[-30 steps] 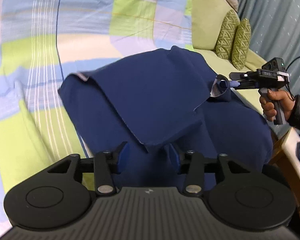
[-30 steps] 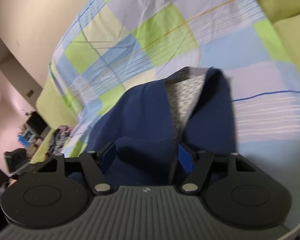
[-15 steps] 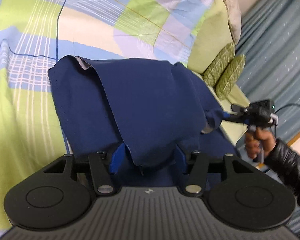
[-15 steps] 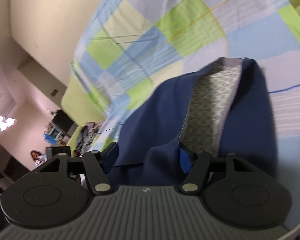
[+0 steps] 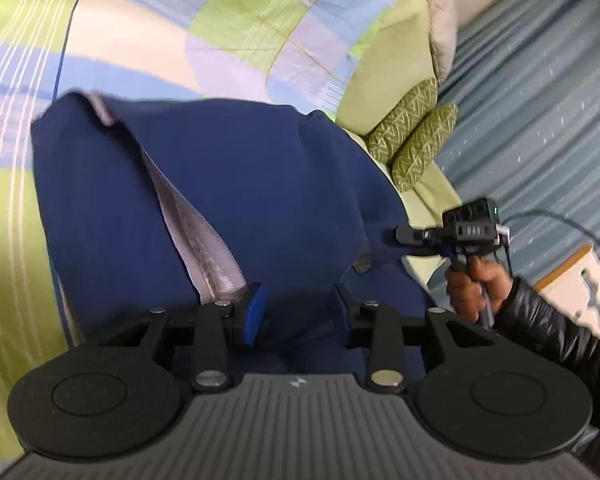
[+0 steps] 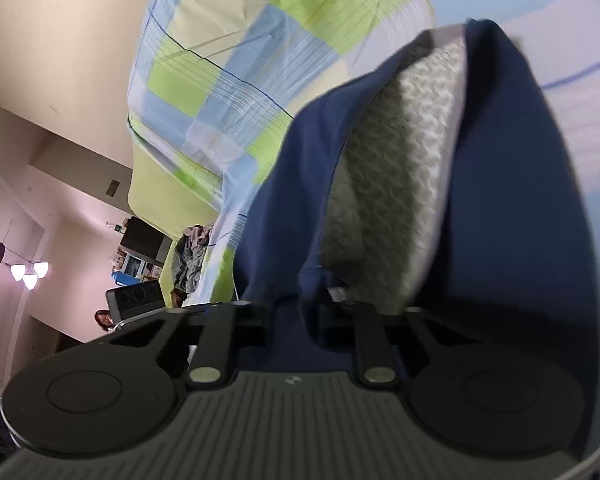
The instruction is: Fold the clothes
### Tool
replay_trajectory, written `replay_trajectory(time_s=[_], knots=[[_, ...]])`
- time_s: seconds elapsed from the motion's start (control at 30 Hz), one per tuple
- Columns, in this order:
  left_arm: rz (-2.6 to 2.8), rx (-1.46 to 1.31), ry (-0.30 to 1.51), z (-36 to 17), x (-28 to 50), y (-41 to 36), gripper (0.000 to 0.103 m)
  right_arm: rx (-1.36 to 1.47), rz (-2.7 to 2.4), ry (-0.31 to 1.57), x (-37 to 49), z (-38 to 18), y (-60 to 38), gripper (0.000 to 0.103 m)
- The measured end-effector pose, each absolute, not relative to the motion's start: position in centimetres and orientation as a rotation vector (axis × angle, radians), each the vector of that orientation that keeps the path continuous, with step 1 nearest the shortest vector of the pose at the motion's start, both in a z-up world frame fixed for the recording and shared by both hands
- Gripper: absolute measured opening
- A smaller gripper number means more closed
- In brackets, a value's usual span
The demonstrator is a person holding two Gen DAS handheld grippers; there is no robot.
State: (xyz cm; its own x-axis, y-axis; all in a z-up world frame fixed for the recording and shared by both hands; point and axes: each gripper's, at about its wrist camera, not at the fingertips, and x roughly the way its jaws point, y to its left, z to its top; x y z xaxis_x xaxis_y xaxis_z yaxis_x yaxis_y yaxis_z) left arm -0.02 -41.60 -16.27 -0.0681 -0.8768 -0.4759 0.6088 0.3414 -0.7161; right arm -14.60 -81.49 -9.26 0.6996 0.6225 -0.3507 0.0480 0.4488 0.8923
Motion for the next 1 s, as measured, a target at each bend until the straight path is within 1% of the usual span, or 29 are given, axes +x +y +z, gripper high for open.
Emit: replay_trajectory(time_s=[0.07,0.17,0.2,0.23,0.27,0.3,0.37,0.4,0.47,0.53,0.57,0.6,0.63,0.7,0.83,1.0], knots=[[-1.254,-0.351,1.073,-16.4,0.2,-41.8,0.040,1.068,0.403,0.717,-15.1,-9.0,-81.6,0.003],[-1.281,-0.387,1.081,-16.9,0.8,-42.5,0.040,1.075,0.420,0.676,-15.5,-8.3,-81.8,0.003],[-1.288,-0.389,1.083,-17.0,1.0,-42.8,0.034,1.079,0.428,0.657,-15.6,-8.0,-81.9,0.002],[-1.306,-0.400,1.090,-17.1,1.1,-42.8,0.015,1.081,0.429,0.639,-15.7,-7.8,-82.0,0.002],[-1.328,-0.401,1.090,-16.9,1.1,-43.0,0.007,1.084,0.428,0.622,-15.8,-7.6,-82.0,0.002],[-1.352,-0.401,1.089,-16.7,1.1,-43.1,0.004,1.086,0.428,0.616,-15.9,-7.5,-82.0,0.002],[-1.394,-0.382,1.075,-16.1,1.1,-43.1,0.003,1.085,0.427,0.640,-15.8,-7.9,-81.8,0.002],[-1.390,-0.375,1.067,-15.7,1.3,-43.0,0.001,1.079,0.421,0.669,-15.7,-8.2,-81.6,0.002],[-1.366,-0.378,1.049,-14.9,1.9,-42.5,0.001,1.075,0.408,0.690,-15.6,-8.5,-81.7,0.002],[-1.322,-0.394,1.028,-14.1,2.7,-41.7,0.001,1.085,0.398,0.674,-15.5,-8.3,-82.1,0.002],[-1.270,-0.415,1.018,-13.8,3.3,-40.6,0.003,1.089,0.395,0.655,-15.3,-8.0,-82.4,0.002],[-1.247,-0.432,1.025,-13.9,3.7,-39.8,0.013,1.084,0.393,0.643,-15.2,-7.5,-82.6,0.002],[-1.225,-0.447,1.034,-14.1,4.1,-39.1,0.029,1.075,0.395,0.637,-15.1,-7.2,-82.6,0.002],[-1.185,-0.435,1.082,-14.8,4.5,-38.4,0.043,1.064,0.399,0.620,-15.2,-6.4,-82.7,0.002],[-1.178,-0.378,1.169,-16.6,4.1,-39.2,0.043,1.099,0.392,0.553,-16.4,-6.0,-83.4,0.002],[-1.214,-0.380,1.218,-18.2,3.3,-40.6,0.043,1.112,0.350,0.589,-17.3,-7.2,-83.5,0.002]])
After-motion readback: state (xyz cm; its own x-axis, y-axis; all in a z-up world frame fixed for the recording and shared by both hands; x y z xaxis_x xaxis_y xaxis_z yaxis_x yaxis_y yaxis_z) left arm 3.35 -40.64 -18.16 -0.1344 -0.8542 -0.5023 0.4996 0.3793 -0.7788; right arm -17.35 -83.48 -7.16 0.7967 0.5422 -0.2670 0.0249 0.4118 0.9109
